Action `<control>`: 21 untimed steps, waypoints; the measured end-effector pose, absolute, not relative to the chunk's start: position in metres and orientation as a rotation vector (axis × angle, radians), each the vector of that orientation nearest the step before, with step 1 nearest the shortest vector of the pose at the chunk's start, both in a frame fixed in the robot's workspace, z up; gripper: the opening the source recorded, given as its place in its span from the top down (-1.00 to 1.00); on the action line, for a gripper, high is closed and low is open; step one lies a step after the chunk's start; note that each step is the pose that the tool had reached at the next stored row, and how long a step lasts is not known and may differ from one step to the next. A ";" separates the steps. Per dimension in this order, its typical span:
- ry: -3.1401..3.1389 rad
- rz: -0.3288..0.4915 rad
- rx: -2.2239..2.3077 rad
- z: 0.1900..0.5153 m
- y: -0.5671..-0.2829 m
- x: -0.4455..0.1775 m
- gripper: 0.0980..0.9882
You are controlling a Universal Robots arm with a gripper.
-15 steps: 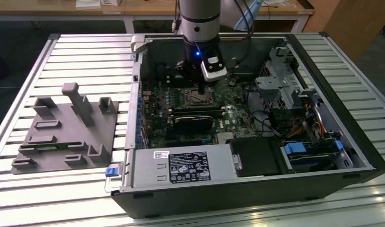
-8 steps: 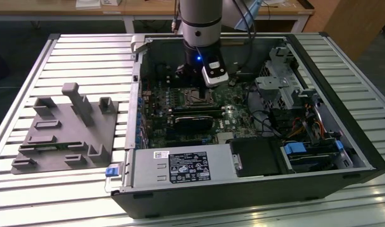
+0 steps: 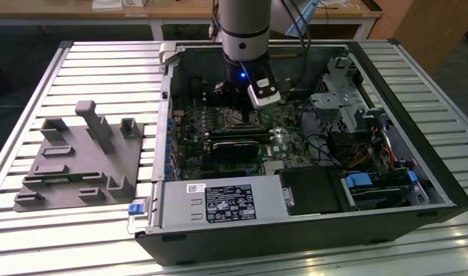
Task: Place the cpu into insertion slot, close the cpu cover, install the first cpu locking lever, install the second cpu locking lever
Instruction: 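Install the second cpu locking lever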
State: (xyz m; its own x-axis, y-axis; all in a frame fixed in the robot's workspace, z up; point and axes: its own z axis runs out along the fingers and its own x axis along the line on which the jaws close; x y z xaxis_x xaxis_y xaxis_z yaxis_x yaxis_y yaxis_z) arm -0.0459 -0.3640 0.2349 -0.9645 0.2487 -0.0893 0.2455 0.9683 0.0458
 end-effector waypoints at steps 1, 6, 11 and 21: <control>3.026 0.053 0.361 0.234 -0.364 -0.046 0.98; 3.035 0.056 0.299 0.230 -0.365 -0.049 0.98; 3.036 0.056 0.288 0.226 -0.368 -0.056 0.98; 3.040 0.147 0.288 0.220 -0.378 -0.059 0.98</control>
State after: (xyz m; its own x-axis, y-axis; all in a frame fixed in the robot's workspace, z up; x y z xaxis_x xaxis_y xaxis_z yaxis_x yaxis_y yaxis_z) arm -0.0591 -0.3782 0.2199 -0.9786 0.1914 -0.0750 0.1832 0.9776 0.1037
